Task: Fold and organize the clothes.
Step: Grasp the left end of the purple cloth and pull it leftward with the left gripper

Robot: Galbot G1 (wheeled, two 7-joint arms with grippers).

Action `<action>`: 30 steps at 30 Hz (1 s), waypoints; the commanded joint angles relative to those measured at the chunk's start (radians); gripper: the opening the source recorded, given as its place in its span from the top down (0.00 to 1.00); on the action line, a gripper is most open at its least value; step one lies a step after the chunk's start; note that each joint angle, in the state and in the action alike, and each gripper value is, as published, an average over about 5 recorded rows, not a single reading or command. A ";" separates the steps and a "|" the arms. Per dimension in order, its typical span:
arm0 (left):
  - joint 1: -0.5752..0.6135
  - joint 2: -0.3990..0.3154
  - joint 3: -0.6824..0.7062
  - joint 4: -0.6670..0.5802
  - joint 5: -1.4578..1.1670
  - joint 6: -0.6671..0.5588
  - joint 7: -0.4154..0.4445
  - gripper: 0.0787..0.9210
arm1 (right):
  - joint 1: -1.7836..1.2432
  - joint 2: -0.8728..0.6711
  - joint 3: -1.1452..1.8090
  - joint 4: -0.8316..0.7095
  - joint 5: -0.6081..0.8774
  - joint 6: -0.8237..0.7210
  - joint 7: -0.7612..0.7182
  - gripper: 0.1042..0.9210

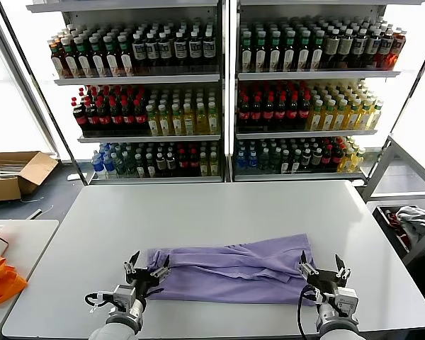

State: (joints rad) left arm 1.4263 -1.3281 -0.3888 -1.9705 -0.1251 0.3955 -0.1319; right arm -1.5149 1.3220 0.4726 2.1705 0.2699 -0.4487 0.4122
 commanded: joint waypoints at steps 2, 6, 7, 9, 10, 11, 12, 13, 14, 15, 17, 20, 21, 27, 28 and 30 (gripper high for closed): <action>0.009 -0.018 -0.005 0.031 -0.085 0.020 -0.004 0.12 | -0.008 -0.006 0.001 0.025 0.004 0.004 0.003 0.12; 0.009 -0.017 -0.009 0.037 -0.101 0.036 -0.003 0.12 | -0.005 -0.004 -0.007 0.027 0.003 0.005 0.004 0.12; 0.008 -0.016 -0.011 0.038 -0.108 0.040 -0.002 0.12 | -0.005 -0.004 -0.009 0.028 0.003 0.005 0.004 0.12; 0.008 -0.015 -0.012 0.041 -0.121 0.045 0.000 0.12 | -0.003 -0.003 -0.010 0.028 0.003 0.006 0.004 0.12; 0.008 -0.015 -0.013 0.043 -0.127 0.046 0.000 0.12 | -0.002 -0.003 -0.009 0.028 0.003 0.006 0.004 0.12; 0.008 -0.014 -0.013 0.044 -0.131 0.047 0.001 0.12 | 0.000 -0.004 -0.009 0.027 0.004 0.006 0.004 0.12; 0.008 -0.014 -0.013 0.046 -0.136 0.048 0.002 0.13 | 0.002 -0.004 -0.007 0.026 0.004 0.006 0.004 0.12; 0.009 -0.014 -0.013 0.048 -0.141 0.048 0.003 0.15 | 0.005 -0.005 -0.006 0.025 0.005 0.006 0.005 0.12; 0.009 -0.014 -0.013 0.049 -0.146 0.048 0.004 0.17 | 0.007 -0.005 -0.005 0.024 0.005 0.006 0.005 0.12; 0.009 -0.014 -0.013 0.050 -0.151 0.047 0.005 0.20 | 0.009 -0.006 -0.003 0.023 0.006 0.006 0.005 0.12; 0.007 -0.013 -0.015 0.052 -0.164 0.047 0.004 0.27 | 0.013 -0.007 -0.001 0.022 0.006 0.006 0.006 0.12; 0.004 -0.012 -0.020 0.054 -0.185 0.048 0.000 0.37 | 0.015 -0.008 -0.002 0.023 0.006 0.005 0.010 0.12; 0.004 -0.012 -0.022 0.055 -0.189 0.048 -0.001 0.40 | 0.015 -0.008 -0.004 0.023 0.006 0.005 0.012 0.12; -0.013 -0.010 -0.052 0.062 -0.203 0.041 -0.010 0.61 | 0.019 -0.010 -0.010 0.029 0.006 0.003 0.015 0.12; -0.019 -0.006 -0.063 0.064 -0.210 0.041 -0.016 0.64 | 0.021 -0.010 -0.009 0.030 0.007 0.002 0.016 0.12; -0.030 0.006 -0.090 0.066 -0.229 0.040 -0.028 0.71 | 0.025 -0.012 -0.007 0.032 0.009 0.001 0.017 0.12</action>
State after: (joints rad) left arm 1.4181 -1.3354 -0.4244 -1.9129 -0.2969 0.4316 -0.1343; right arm -1.4923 1.3109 0.4655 2.1997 0.2777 -0.4469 0.4272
